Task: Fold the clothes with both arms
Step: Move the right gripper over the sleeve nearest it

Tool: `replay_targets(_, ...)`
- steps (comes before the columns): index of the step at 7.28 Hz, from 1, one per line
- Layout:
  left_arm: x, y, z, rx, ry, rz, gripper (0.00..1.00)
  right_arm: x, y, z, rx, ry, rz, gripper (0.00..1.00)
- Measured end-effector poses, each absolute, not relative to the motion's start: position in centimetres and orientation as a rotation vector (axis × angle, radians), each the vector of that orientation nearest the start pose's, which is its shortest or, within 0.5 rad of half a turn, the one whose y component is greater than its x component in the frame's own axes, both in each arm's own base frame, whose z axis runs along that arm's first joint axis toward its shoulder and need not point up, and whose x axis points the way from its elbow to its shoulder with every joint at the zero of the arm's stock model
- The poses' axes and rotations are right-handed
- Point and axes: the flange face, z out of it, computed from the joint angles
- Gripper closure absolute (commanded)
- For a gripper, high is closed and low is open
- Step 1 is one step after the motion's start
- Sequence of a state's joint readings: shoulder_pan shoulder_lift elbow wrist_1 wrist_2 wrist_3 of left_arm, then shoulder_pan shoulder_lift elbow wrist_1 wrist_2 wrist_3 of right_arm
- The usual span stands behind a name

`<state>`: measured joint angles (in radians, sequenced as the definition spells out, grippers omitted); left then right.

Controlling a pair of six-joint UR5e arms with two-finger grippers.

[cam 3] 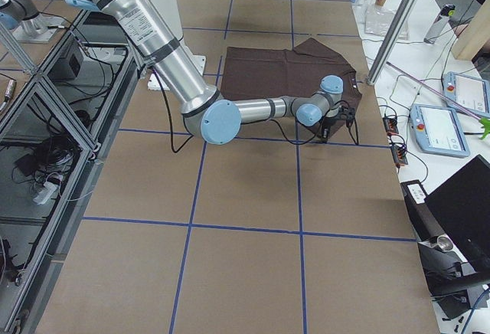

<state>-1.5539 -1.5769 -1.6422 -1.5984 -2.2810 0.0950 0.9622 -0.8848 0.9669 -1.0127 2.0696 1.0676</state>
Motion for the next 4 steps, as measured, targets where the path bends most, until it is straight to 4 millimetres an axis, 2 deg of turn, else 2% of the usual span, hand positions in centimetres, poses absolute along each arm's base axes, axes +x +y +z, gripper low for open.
replay_targets(2, -6.0, -50.2, 62.2, 0.129, 0.706, 0.145, 0.00, -38.4, -70.1, 46.0, 0.068, -0.799, 0.277, 1.00)
replay_targets(4, -6.0, -50.2, 62.0, 0.131, 0.706, 0.145, 0.00, -38.5, -70.1, 43.5, 0.096, -0.831, 0.265, 1.00)
